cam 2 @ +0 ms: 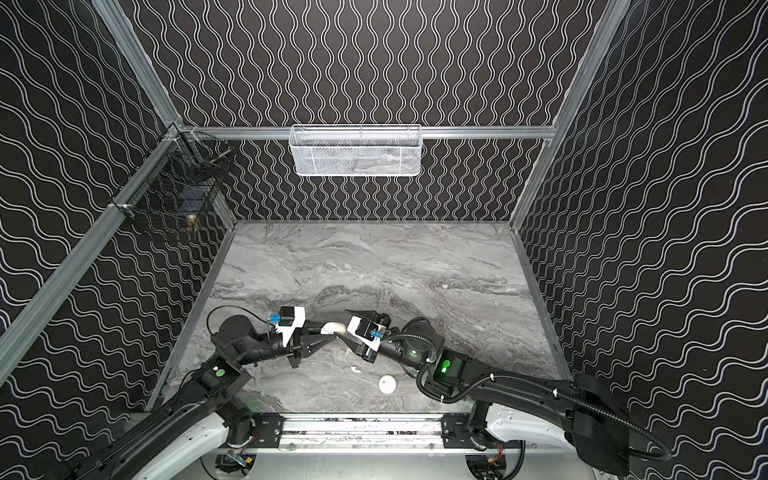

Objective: Insert the wireless bluetooth earbuds into the charging case
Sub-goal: 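Hold the open case upright in the left gripper while the right gripper withdraws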

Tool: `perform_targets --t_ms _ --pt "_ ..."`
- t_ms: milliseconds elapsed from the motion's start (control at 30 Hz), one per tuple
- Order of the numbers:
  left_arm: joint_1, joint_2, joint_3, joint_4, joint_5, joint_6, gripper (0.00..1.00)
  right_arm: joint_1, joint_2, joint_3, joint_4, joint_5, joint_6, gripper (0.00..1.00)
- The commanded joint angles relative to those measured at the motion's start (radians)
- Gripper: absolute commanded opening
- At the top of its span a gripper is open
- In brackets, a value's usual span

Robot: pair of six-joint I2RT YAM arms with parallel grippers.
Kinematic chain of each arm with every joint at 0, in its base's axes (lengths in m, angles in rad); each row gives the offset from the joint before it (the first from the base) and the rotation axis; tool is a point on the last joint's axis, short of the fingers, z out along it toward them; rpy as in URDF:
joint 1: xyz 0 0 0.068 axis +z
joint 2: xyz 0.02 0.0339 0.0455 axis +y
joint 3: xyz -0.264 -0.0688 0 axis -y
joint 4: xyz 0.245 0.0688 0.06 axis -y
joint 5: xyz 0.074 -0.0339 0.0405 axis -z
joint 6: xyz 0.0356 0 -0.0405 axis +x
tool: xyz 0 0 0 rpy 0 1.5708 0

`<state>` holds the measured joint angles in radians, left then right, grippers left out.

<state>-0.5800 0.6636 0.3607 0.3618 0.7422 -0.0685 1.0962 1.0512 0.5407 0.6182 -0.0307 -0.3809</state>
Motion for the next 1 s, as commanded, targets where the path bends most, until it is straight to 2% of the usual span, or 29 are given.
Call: perform_targets --t_ms 0,333,533,600,667,733,767,833,967 --pt "-0.001 -0.014 0.01 0.043 0.062 0.012 0.0 0.0 -0.008 -0.001 0.041 0.045 -0.007 0.52" --pt "-0.002 -0.026 0.004 0.061 0.097 -0.006 0.0 -0.004 0.012 0.027 0.04 0.113 0.014 0.44" --pt "-0.002 -0.016 0.01 0.06 0.073 -0.006 0.0 -0.004 0.01 0.029 0.055 0.098 0.036 0.45" --pt "-0.002 -0.018 0.014 0.046 0.046 0.003 0.0 -0.004 -0.002 0.036 0.055 0.118 0.064 0.51" --pt "-0.003 -0.022 0.014 0.035 0.004 0.012 0.0 -0.004 -0.024 0.051 0.034 0.157 0.124 0.56" --pt "-0.002 -0.036 0.003 0.032 -0.027 0.024 0.0 -0.004 -0.049 0.074 -0.005 0.228 0.223 0.56" --pt "-0.002 -0.044 -0.006 0.035 -0.033 0.026 0.0 -0.004 -0.057 0.084 -0.018 0.296 0.274 0.54" --pt "-0.002 -0.066 -0.034 0.055 -0.044 0.018 0.0 -0.015 -0.063 0.104 -0.066 0.512 0.436 0.49" --pt "-0.003 -0.125 -0.089 0.073 -0.088 0.003 0.0 -0.053 -0.055 0.163 -0.301 0.614 0.702 0.52"
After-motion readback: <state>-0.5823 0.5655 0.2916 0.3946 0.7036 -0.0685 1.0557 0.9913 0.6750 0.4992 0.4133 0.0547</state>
